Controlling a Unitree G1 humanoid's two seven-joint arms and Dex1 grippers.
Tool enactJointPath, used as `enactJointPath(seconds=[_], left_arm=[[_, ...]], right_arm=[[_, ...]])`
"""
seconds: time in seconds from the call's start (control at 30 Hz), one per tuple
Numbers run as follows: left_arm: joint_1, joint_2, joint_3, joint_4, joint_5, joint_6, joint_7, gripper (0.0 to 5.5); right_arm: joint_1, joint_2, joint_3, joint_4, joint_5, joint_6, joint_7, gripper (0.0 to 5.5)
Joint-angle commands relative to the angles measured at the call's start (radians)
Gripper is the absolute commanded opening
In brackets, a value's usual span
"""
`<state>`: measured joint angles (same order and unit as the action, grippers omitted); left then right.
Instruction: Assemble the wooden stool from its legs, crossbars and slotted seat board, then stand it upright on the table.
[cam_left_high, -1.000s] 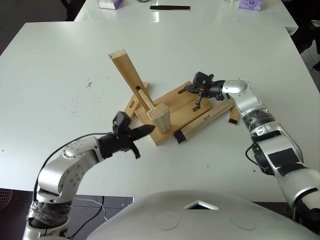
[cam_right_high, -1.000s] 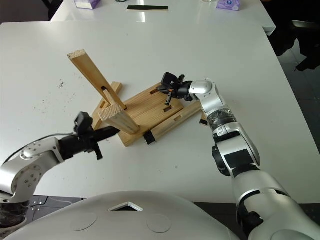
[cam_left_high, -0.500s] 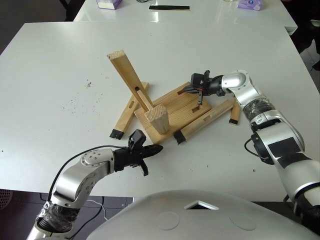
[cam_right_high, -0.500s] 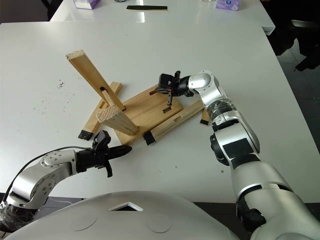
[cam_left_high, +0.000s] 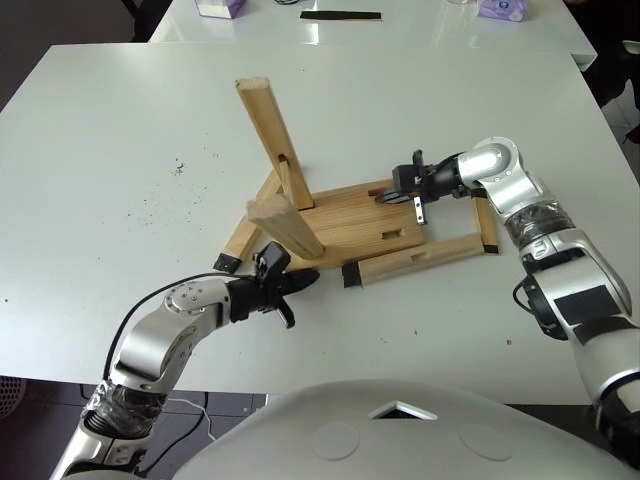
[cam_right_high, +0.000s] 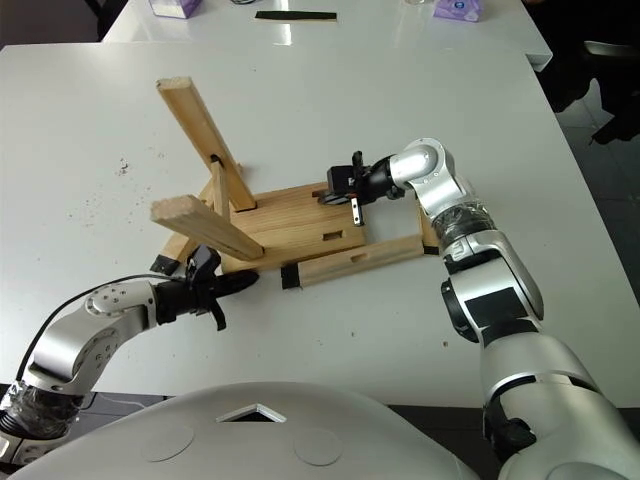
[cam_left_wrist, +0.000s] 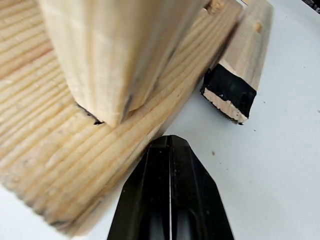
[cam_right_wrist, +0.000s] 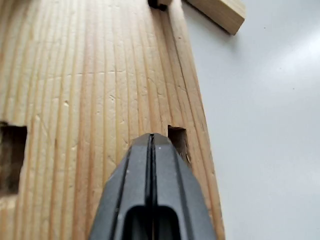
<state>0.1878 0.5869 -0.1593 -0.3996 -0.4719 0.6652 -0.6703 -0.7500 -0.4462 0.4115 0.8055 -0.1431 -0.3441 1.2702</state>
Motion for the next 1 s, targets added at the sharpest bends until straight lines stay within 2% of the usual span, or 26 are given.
enactJointPath(seconds=[0.03,0.5,1.0], left_arm=[[-0.079,-0.027,0.026,0.061,0.036,-0.008,0.043,0.0],[-0.284,-0.12,0.003,0.318,0.107,-0.082,0.018,0.0],[-0.402,-0.212,0.017,0.439,0.118,-0.122,-0.035,0.0]], right_arm=[[0.064,-0.009,0.047,-0.005,-0.038,0.042,0.05,0.01],[0.2,-0.008,0.041,-0.254,0.064,0.187,0.068,0.01],[0.338,0.035,0.066,-0.482,0.122,0.348,-0.003,0.01]])
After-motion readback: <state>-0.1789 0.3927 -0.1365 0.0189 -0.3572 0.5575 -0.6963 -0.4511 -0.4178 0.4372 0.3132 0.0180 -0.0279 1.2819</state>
